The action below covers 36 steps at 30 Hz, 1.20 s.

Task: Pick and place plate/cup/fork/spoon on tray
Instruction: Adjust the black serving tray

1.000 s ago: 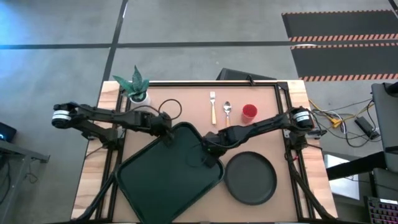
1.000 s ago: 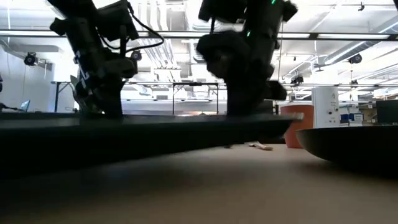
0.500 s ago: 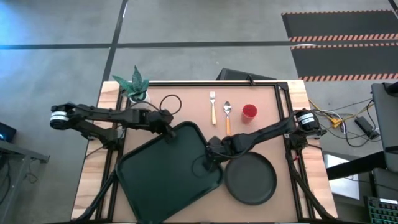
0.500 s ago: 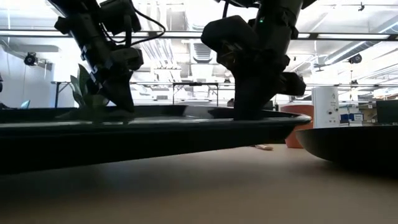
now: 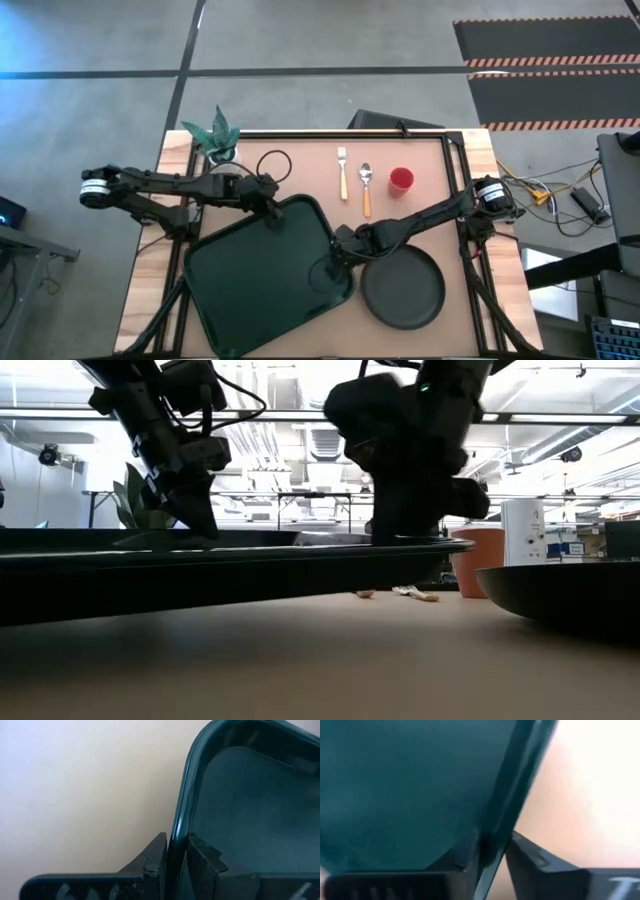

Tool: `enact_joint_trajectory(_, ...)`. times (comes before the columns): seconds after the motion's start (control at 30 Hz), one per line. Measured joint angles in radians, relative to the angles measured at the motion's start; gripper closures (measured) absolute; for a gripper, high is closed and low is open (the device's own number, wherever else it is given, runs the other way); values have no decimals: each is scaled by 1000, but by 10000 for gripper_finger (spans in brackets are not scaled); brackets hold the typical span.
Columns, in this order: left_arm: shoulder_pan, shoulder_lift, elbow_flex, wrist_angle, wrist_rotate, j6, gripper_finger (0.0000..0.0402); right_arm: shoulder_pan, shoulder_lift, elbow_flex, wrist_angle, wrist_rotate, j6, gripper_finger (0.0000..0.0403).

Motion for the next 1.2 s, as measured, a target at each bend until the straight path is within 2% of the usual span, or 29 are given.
enact_joint_trajectory(0.13, 2, 0, -6, -1, -18, 0, 359, 1, -1, 8, -5, -7, -30, 262)
enact_joint_trajectory(0.3, 2, 0, -7, -2, -15, -2, 359, -7, -2, 39, -44, 8, -71, 236)
enact_joint_trajectory(0.5, 0, -1, -11, 6, 3, -12, 359, -27, -14, 113, -188, 30, -136, 240)
enact_joint_trajectory(0.63, 0, 0, -17, 1, 3, -16, 361, -43, -46, 157, -293, 84, -178, 246)
enact_joint_trajectory(0.87, -1, 2, -26, 5, 8, -19, 361, -64, -124, 171, -308, 184, -200, 248)
enact_joint_trajectory(1.2, -2, 59, -39, -1, 11, -7, 359, -67, -180, 170, -311, 219, -214, 257)
